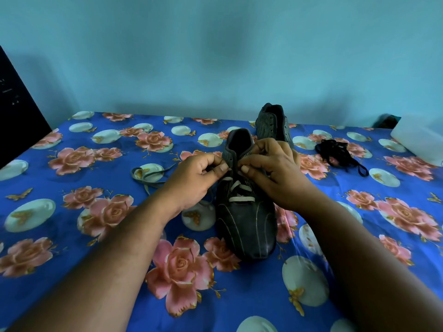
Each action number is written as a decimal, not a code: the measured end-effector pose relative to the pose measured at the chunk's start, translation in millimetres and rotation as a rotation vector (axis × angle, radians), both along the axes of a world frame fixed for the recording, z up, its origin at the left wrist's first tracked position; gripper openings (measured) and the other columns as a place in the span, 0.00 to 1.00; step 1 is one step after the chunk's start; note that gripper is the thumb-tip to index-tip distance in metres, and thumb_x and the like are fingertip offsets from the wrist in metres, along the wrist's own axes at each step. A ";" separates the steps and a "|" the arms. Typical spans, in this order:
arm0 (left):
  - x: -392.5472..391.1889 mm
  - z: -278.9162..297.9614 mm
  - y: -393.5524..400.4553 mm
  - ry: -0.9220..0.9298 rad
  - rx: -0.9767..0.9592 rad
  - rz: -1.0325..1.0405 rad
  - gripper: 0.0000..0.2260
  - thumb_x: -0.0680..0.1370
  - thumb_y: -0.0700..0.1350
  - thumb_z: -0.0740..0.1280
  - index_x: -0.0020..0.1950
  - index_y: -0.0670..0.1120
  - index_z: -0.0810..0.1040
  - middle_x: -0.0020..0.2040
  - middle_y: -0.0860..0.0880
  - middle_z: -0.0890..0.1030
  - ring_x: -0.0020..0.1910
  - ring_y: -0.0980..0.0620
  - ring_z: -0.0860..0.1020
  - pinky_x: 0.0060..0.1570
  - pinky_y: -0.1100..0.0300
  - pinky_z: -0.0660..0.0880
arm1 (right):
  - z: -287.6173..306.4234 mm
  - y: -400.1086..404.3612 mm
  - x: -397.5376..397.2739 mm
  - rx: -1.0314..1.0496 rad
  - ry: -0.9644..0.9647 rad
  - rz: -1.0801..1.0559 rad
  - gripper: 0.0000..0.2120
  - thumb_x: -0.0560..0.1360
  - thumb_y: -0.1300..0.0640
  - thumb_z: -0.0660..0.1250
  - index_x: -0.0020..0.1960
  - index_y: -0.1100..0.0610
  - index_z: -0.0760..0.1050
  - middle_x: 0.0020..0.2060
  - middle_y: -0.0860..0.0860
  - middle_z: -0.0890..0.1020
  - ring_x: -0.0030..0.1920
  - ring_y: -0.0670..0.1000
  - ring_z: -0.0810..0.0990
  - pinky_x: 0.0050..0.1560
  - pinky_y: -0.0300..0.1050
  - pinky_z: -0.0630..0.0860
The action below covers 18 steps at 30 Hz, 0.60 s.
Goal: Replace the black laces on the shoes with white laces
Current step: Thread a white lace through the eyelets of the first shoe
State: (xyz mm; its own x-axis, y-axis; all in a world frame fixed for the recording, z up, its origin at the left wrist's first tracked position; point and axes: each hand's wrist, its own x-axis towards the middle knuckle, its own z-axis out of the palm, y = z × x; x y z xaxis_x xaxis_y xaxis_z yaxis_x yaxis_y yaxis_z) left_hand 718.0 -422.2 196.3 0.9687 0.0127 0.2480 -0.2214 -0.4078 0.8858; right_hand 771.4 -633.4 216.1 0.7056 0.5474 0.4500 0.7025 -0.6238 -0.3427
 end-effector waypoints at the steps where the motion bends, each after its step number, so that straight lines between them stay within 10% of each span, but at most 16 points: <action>1: -1.5 1.8 -0.3 -0.002 0.013 -0.010 0.06 0.83 0.44 0.66 0.51 0.49 0.83 0.47 0.57 0.85 0.50 0.62 0.81 0.52 0.67 0.75 | 0.6 -0.5 -0.2 -0.005 0.000 0.002 0.15 0.78 0.39 0.58 0.56 0.37 0.80 0.55 0.43 0.72 0.62 0.49 0.65 0.63 0.55 0.60; 10: -0.8 -1.1 5.1 0.070 -0.138 -0.074 0.08 0.84 0.44 0.64 0.52 0.46 0.82 0.49 0.55 0.84 0.53 0.60 0.80 0.56 0.68 0.74 | -3.6 0.4 6.4 0.039 -0.046 0.131 0.19 0.73 0.64 0.59 0.57 0.47 0.78 0.61 0.46 0.75 0.68 0.51 0.71 0.69 0.64 0.65; 13: -0.9 0.2 7.8 0.084 -0.126 -0.072 0.08 0.84 0.43 0.64 0.51 0.44 0.82 0.46 0.54 0.83 0.49 0.62 0.80 0.53 0.71 0.73 | -1.7 -1.2 10.9 0.156 0.010 0.219 0.19 0.73 0.70 0.59 0.55 0.54 0.81 0.56 0.50 0.75 0.60 0.51 0.75 0.62 0.51 0.72; 18: 1.7 -1.7 20.8 -0.077 0.375 -0.015 0.08 0.83 0.52 0.65 0.48 0.51 0.79 0.43 0.53 0.81 0.45 0.57 0.79 0.51 0.53 0.75 | -1.3 -6.1 14.0 0.146 0.021 0.212 0.19 0.74 0.68 0.58 0.57 0.54 0.81 0.55 0.49 0.73 0.59 0.49 0.74 0.61 0.41 0.69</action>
State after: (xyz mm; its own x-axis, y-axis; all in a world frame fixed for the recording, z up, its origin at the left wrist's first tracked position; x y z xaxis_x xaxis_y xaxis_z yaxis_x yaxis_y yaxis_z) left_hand 719.7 -401.4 194.7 0.9465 -0.1070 0.3046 -0.2899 -0.6968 0.6561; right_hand 785.4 -639.5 214.9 0.5917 0.6147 0.5216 0.8043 -0.4058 -0.4340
